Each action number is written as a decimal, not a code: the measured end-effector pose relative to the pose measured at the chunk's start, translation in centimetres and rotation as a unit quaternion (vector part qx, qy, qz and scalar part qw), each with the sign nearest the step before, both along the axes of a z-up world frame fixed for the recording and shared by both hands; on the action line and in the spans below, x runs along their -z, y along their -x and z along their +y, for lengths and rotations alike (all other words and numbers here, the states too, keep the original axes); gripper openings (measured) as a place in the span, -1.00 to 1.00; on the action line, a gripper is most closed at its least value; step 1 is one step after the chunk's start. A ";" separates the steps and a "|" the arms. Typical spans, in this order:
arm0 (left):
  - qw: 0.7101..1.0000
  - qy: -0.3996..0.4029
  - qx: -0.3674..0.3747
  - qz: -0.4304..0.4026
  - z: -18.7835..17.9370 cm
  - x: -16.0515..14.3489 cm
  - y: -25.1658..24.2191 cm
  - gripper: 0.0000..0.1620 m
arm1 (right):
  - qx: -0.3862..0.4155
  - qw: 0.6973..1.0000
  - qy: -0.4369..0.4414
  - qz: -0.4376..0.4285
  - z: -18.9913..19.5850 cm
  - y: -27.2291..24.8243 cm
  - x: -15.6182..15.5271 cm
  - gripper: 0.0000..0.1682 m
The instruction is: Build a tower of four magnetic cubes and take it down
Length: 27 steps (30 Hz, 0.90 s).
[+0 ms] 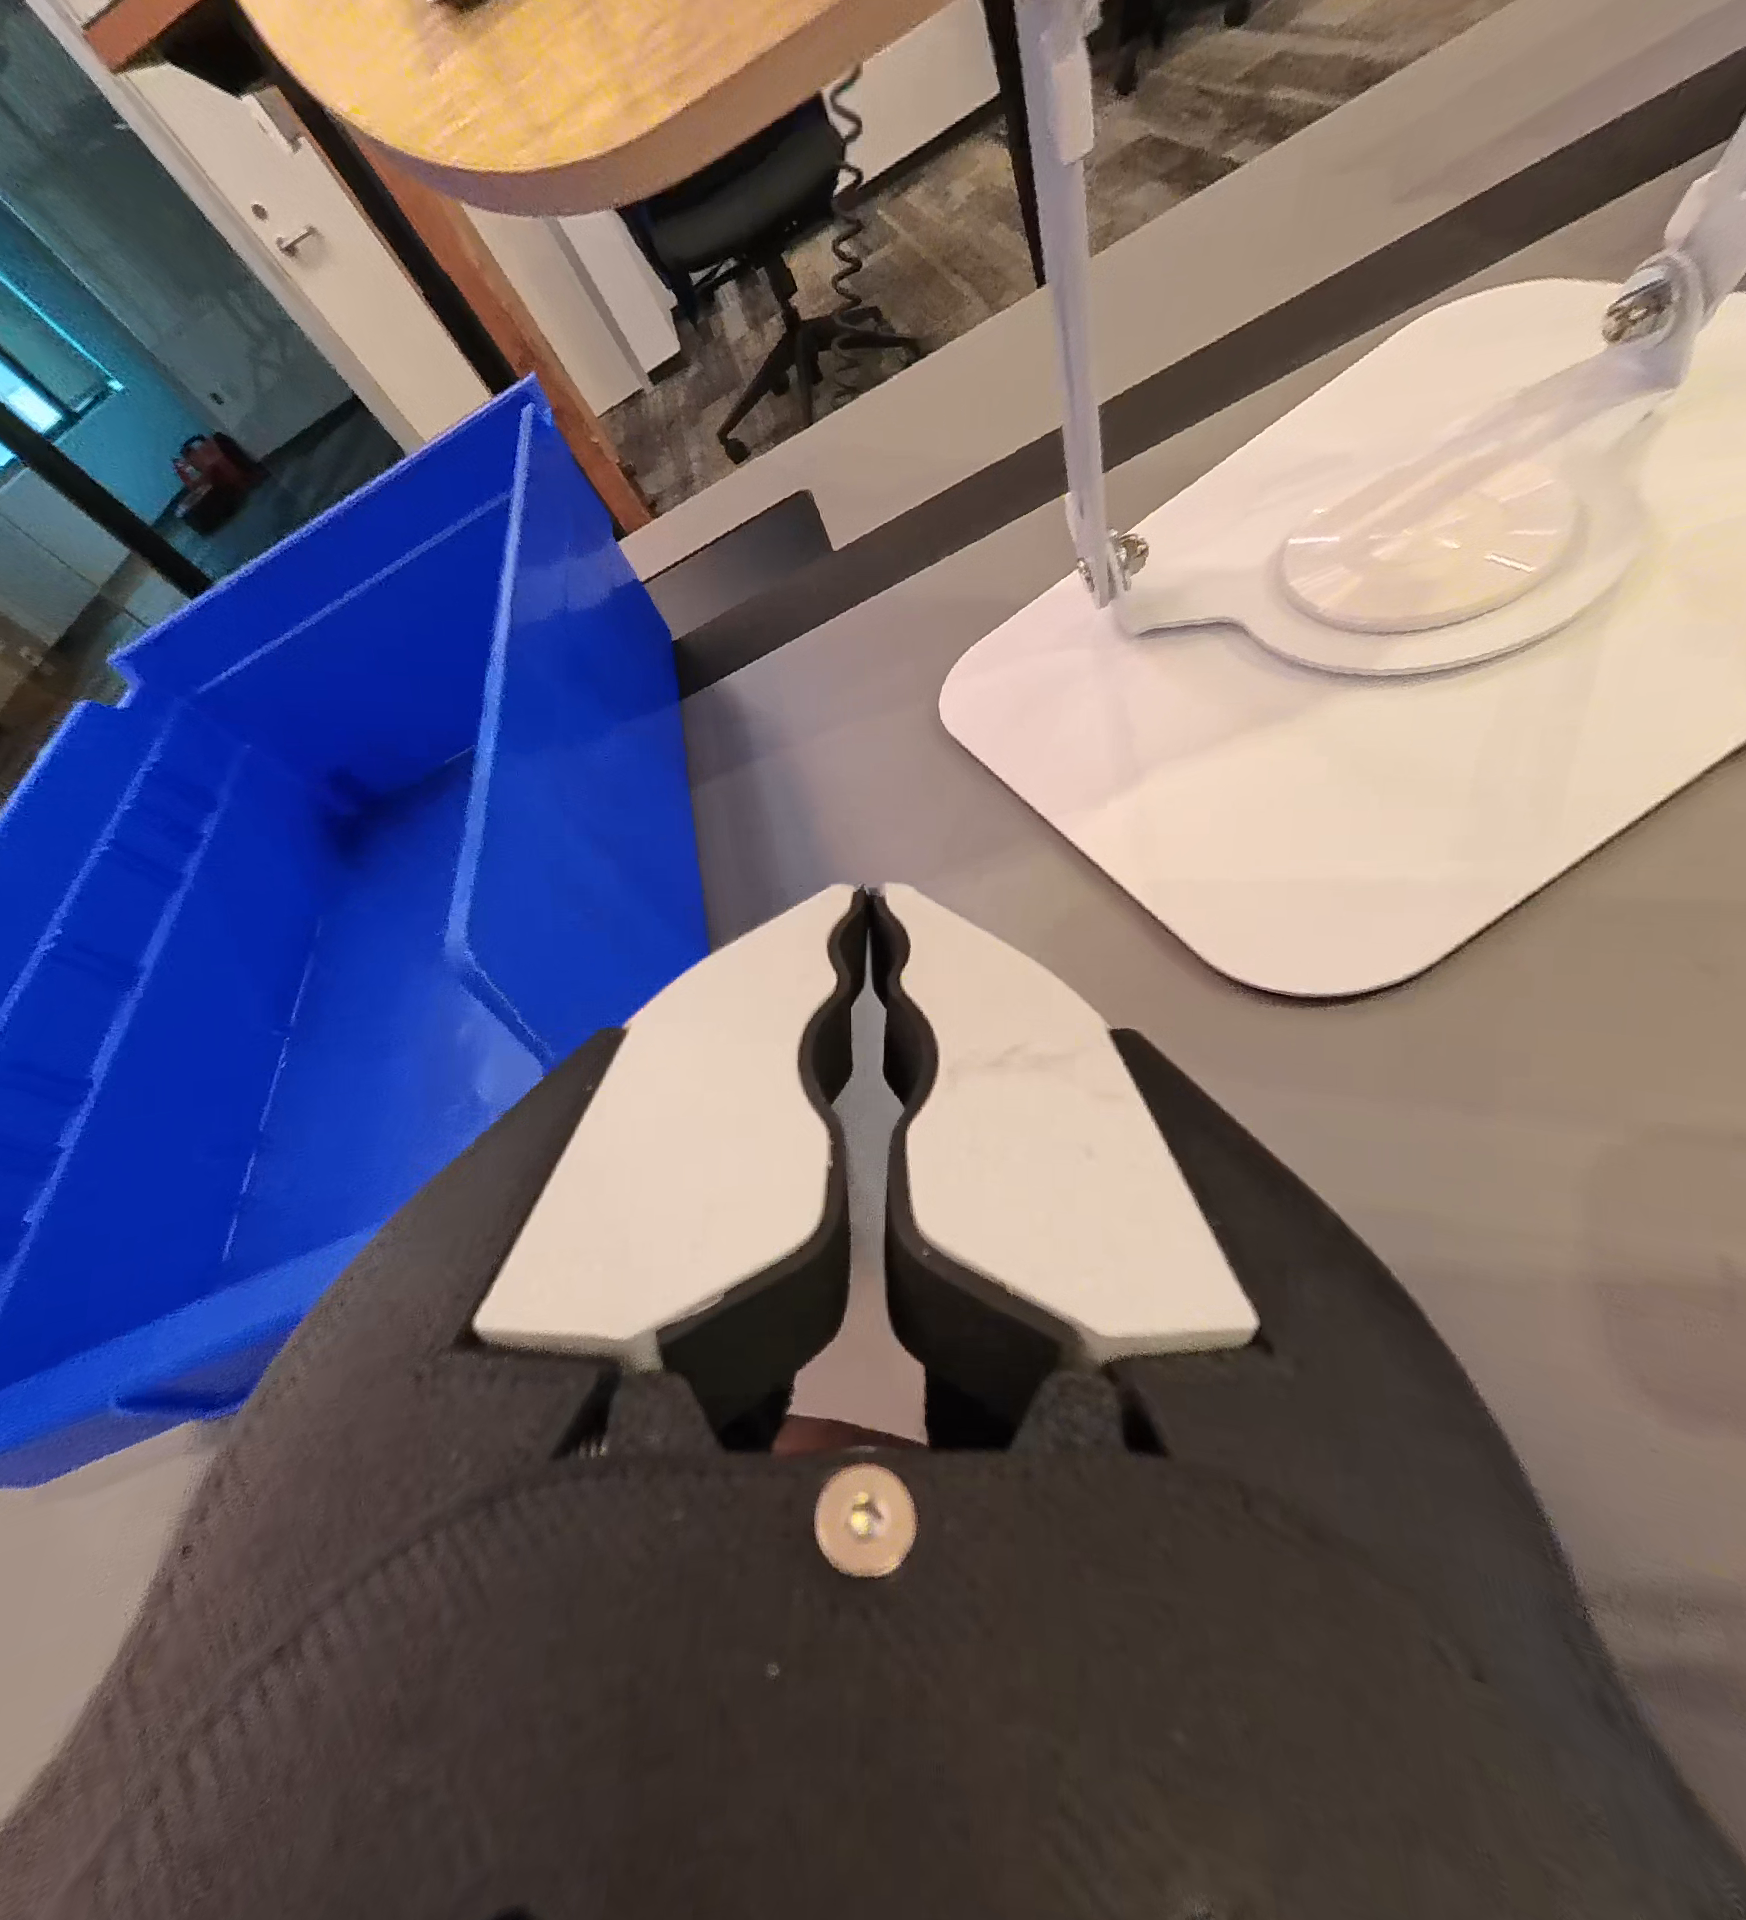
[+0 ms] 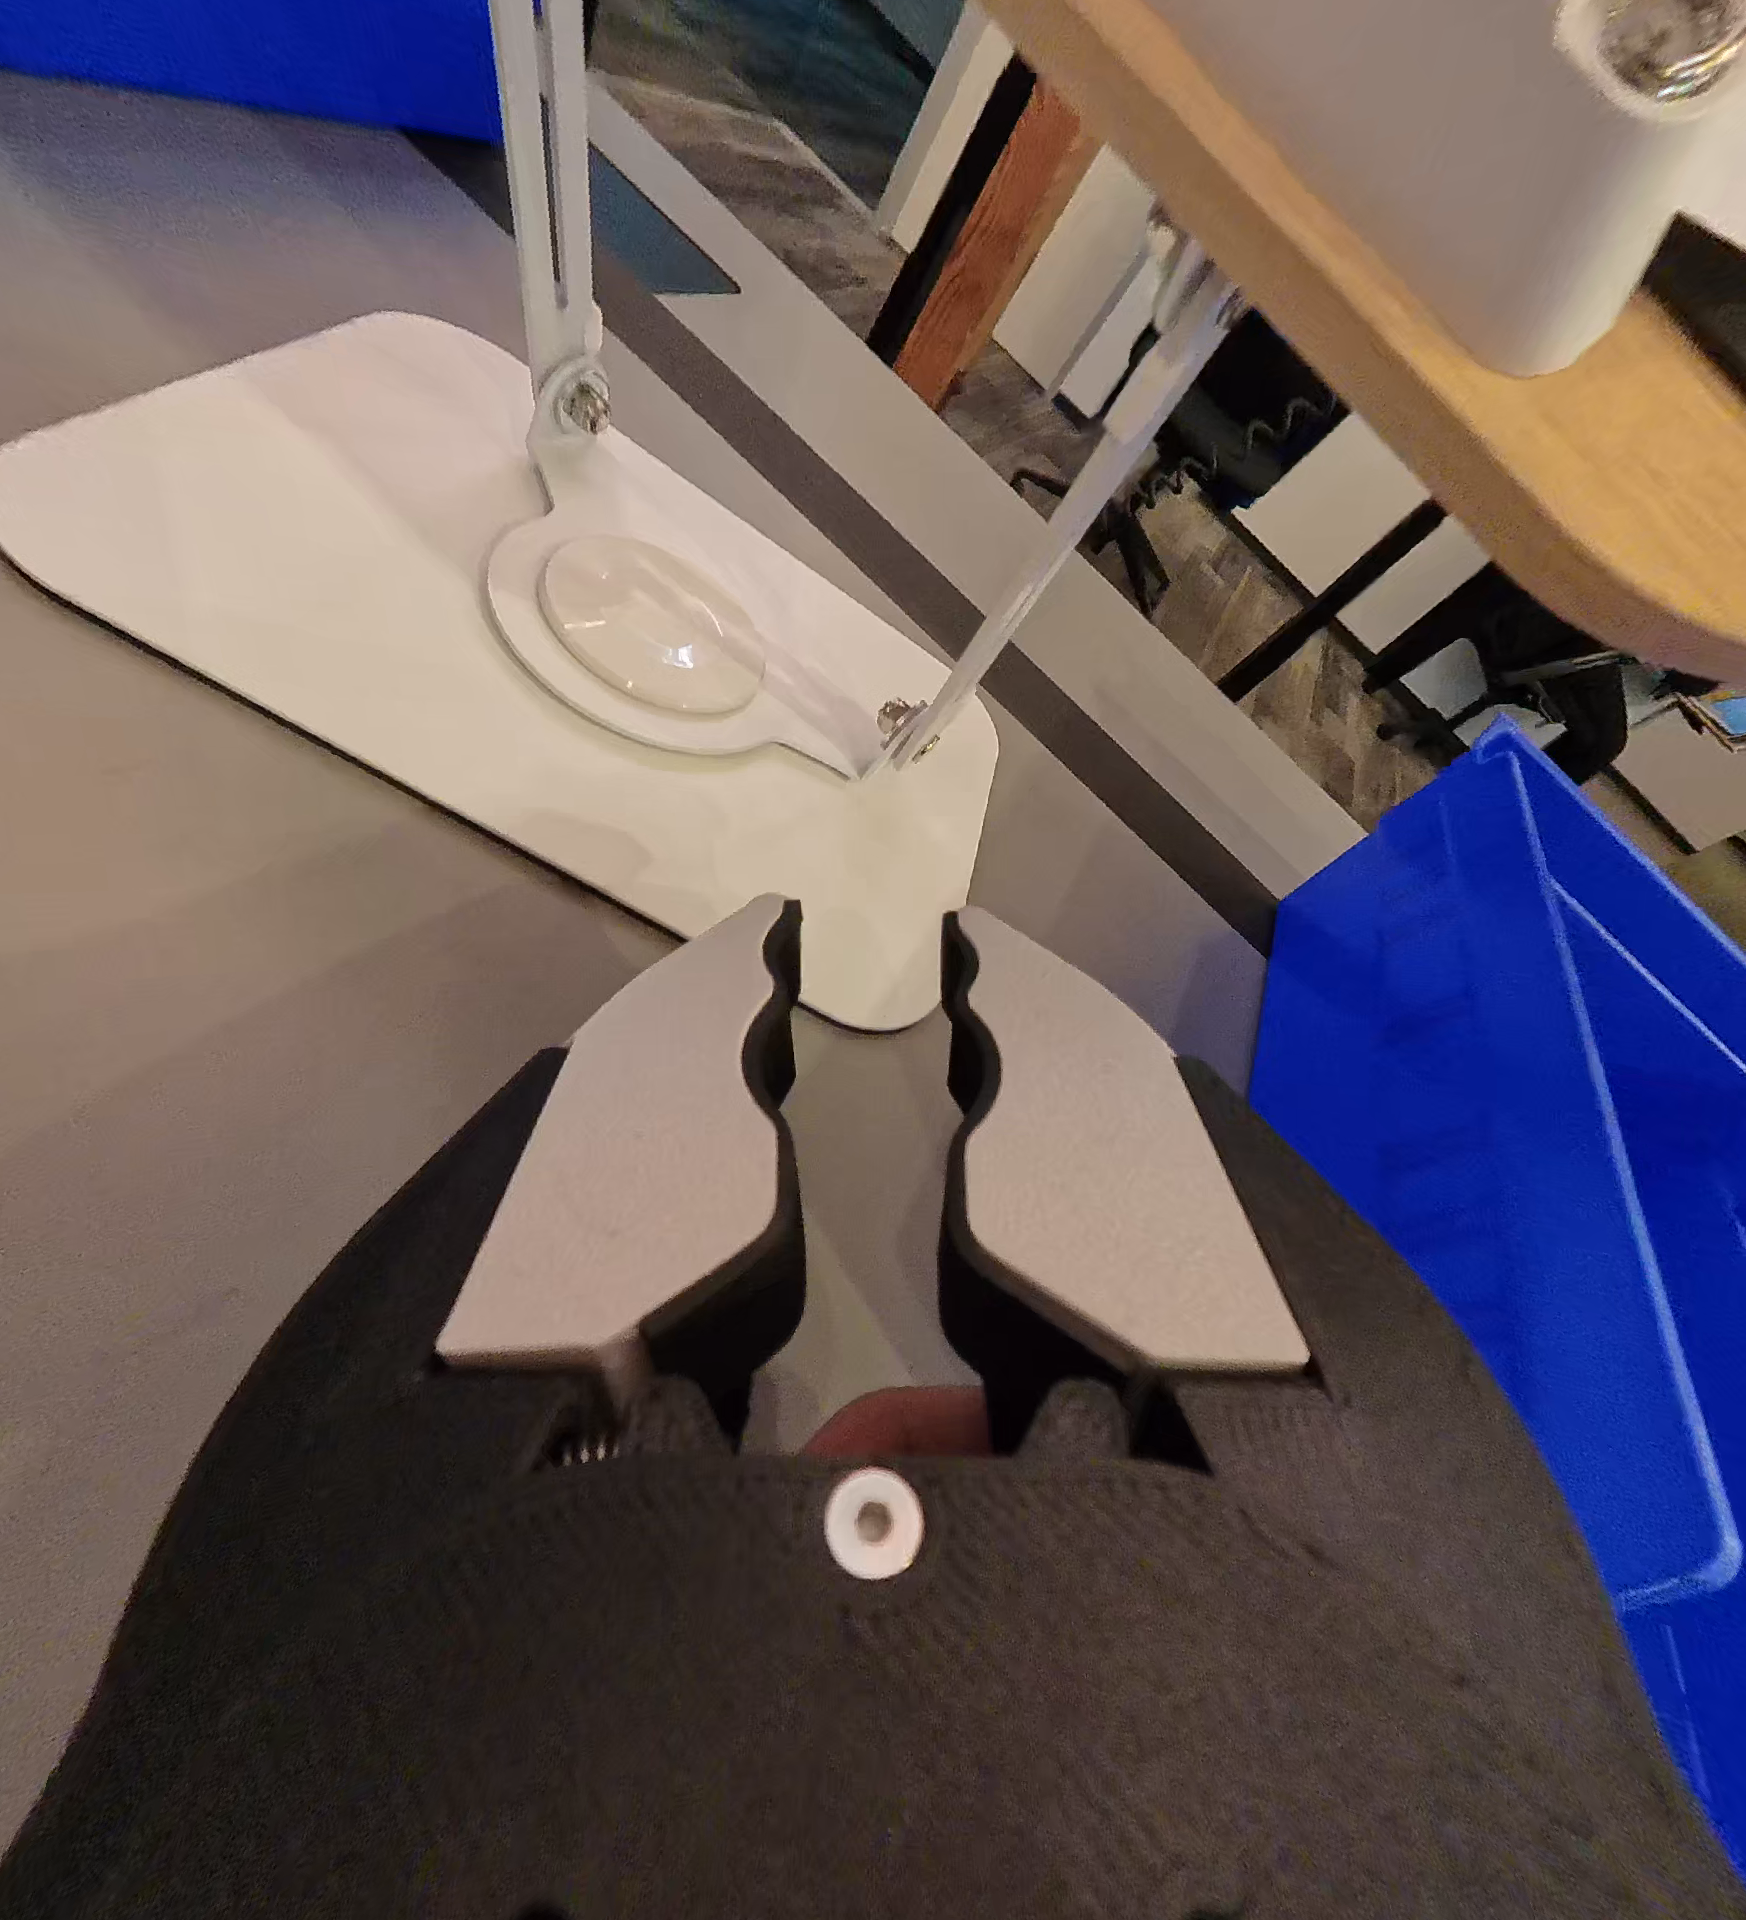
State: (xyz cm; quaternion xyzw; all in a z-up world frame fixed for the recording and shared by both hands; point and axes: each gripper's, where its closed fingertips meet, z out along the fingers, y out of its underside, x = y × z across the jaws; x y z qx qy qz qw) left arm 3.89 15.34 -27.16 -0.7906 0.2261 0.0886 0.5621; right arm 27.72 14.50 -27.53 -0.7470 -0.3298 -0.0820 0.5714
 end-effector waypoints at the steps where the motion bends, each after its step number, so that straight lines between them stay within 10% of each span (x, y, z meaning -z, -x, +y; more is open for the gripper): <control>1: 1.000 0.001 0.014 -0.009 -0.1 -0.1 -0.4 -1.00 | -0.010 1.000 -0.003 0.009 -0.1 0.2 -0.3 -0.68; 10: 0.936 -0.007 0.297 -0.191 -6.5 -5.3 -6.1 -0.18 | -0.076 0.987 0.026 0.139 -0.9 0.6 -1.6 -0.57; 17: 0.858 0.024 0.455 -0.239 -12.7 -7.0 -10.4 -0.05 | -0.077 0.985 0.025 0.152 -0.8 -0.3 -1.9 -0.58; 27: 0.818 0.074 0.526 -0.221 -17.0 -4.6 -16.5 0.03 | -0.080 0.988 0.028 0.130 -0.8 0.1 -1.4 -0.58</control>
